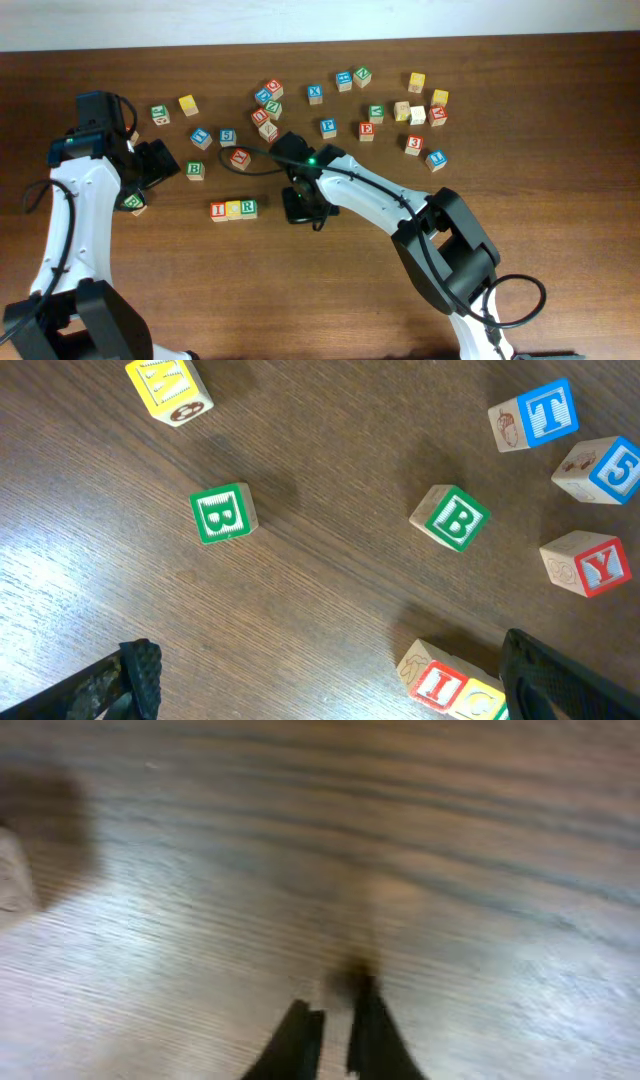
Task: Spell out ICRA
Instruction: 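Lift the right gripper and move it to the back-right blocks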
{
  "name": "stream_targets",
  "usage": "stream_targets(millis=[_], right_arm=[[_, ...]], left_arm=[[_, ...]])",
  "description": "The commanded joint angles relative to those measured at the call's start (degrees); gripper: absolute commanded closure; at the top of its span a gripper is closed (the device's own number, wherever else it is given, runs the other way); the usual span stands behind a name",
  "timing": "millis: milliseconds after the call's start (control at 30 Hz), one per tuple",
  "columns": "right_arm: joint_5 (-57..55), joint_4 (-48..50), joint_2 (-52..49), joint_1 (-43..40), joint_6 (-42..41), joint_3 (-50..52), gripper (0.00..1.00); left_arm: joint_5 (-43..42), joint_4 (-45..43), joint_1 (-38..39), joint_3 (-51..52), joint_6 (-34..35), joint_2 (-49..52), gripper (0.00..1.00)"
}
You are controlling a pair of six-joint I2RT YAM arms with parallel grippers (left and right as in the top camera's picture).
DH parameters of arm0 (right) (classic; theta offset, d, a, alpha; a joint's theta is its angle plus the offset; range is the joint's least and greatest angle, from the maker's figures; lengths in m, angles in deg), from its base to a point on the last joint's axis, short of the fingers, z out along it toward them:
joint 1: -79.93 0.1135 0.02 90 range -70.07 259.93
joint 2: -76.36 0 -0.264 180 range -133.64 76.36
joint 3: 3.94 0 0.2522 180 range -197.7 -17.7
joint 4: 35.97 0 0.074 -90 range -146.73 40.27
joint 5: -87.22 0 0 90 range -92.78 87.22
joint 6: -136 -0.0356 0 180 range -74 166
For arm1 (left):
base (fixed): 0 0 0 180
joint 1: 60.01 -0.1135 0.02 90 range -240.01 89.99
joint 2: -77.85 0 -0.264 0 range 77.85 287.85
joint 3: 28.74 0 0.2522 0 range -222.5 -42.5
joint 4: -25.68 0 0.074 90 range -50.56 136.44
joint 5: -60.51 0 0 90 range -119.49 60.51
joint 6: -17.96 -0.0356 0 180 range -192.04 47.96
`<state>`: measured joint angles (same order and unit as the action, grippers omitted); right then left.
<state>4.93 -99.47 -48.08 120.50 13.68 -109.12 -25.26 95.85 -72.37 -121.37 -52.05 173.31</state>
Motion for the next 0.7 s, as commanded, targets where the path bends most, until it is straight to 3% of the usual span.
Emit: stream_targets(millis=[0, 233, 267, 367, 567, 667], right_arm=[[-4.6, -3.8, 2.6, -0.4, 5.4, -4.4, 0.96], [-15.1, -23.0, 5.7, -7.6, 12.1, -23.7, 0.92], [-15.2, -25.0, 5.7, -9.4, 12.7, -26.1, 0.77], [-15.5, -27.2, 5.7, -14.8, 12.7, -28.3, 0.19], [-16.2, -29.5, 4.8, -26.0, 12.6, -27.1, 0.01], [-16.1, -29.2, 4.8, -31.2, 12.6, -26.6, 0.01]], left_arm=[[-0.4, 0.0, -0.2, -0.1, 0.3, -0.2, 0.01], [-0.4, 0.0, -0.2, -0.1, 0.3, -0.2, 0.01], [-0.4, 0.0, -0.2, -0.1, 0.3, -0.2, 0.01], [-0.4, 0.0, -0.2, -0.1, 0.3, -0.2, 0.01], [-0.4, 0.0, -0.2, -0.1, 0.3, -0.2, 0.01], [-0.4, 0.0, -0.2, -0.1, 0.3, -0.2, 0.01]])
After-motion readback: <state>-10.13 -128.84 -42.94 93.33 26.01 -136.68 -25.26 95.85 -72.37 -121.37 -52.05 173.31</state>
